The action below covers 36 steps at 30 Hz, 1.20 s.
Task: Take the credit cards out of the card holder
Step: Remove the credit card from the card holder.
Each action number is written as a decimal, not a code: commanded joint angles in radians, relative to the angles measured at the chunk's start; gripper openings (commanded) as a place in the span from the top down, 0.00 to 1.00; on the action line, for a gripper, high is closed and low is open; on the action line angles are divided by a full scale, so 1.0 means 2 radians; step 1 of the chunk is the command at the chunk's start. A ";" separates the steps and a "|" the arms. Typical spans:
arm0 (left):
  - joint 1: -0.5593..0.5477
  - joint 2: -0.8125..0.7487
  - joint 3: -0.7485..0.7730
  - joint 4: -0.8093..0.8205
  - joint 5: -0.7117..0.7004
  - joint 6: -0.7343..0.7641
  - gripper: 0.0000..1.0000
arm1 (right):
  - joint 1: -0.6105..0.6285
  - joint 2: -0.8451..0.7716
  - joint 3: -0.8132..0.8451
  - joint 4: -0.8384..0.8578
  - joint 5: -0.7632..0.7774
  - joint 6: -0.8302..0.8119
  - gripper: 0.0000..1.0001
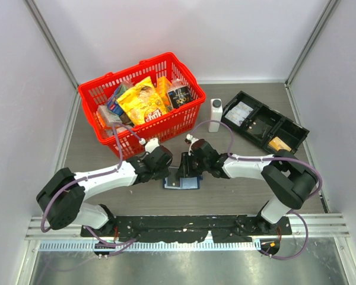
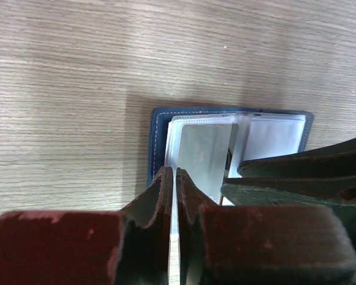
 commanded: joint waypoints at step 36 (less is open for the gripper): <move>0.015 0.083 0.000 0.013 0.039 0.004 1.00 | -0.063 0.057 -0.118 0.282 -0.121 0.113 0.75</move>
